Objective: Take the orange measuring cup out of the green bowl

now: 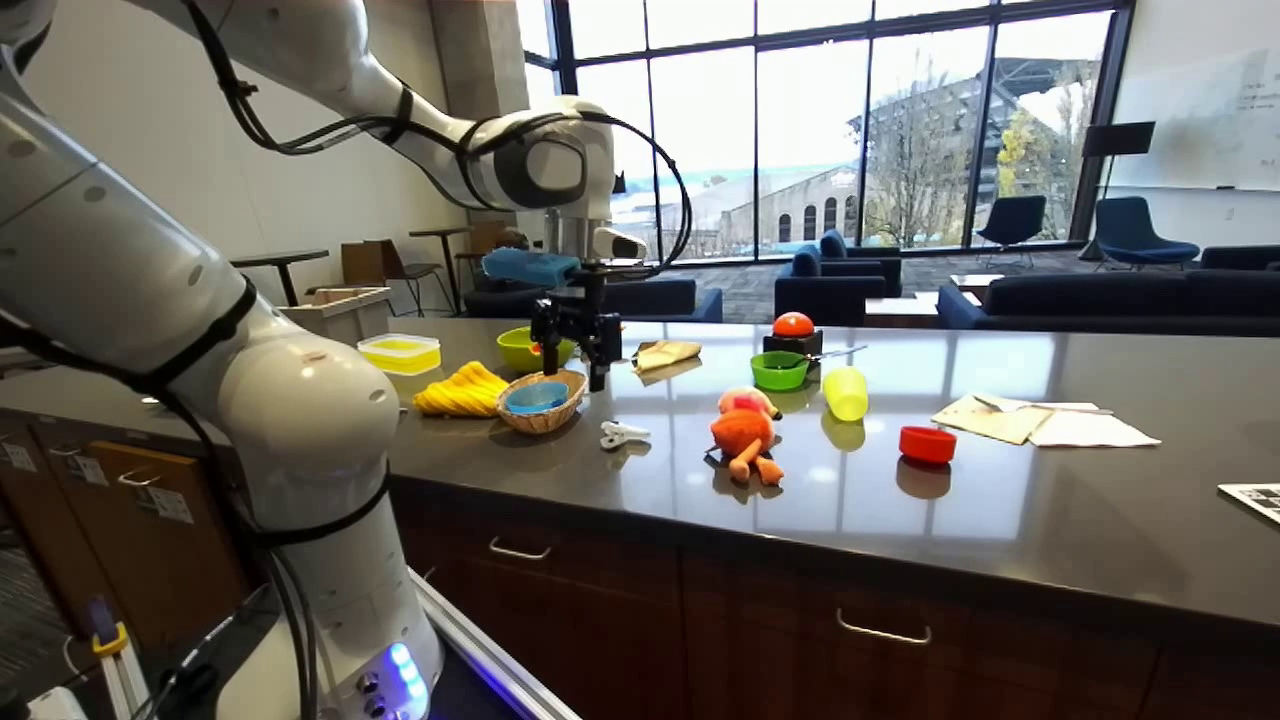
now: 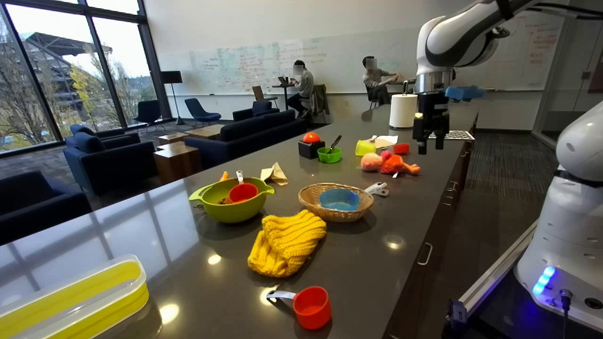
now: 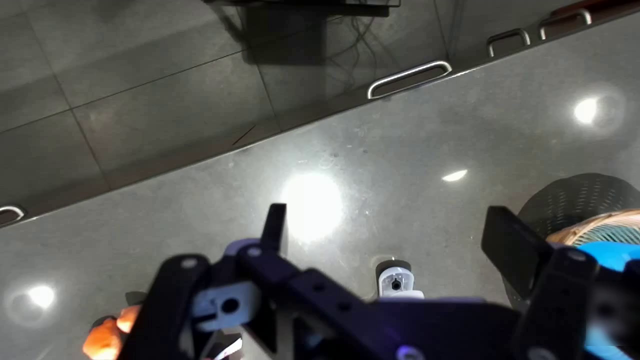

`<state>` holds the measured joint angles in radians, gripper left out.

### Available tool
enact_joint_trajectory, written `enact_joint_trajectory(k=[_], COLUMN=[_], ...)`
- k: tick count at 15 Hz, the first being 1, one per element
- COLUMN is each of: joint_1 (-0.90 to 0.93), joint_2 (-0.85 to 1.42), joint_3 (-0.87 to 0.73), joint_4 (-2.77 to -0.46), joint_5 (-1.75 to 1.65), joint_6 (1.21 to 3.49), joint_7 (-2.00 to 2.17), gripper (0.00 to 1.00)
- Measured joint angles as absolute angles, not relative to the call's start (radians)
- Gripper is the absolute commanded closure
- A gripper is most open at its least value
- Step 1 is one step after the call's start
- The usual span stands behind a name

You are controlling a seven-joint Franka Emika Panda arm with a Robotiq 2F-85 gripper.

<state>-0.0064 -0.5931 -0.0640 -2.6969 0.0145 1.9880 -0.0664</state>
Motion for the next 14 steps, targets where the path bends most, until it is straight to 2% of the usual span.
enact_joint_trajectory(k=[7, 11, 14], joint_1=[0.077, 0.105, 0.047], joint_2=[-0.883, -0.922, -0.881], joint_3=[0.276, 0.472, 0.615], joint_4=[-2.645, -2.461, -2.279], joint_5=[-0.088, -0.123, -0.18], joint_6=[1.73, 1.635, 1.599], joint_7=[0.193, 0.388, 0.547], gripper=[0.0, 0.0, 0.0])
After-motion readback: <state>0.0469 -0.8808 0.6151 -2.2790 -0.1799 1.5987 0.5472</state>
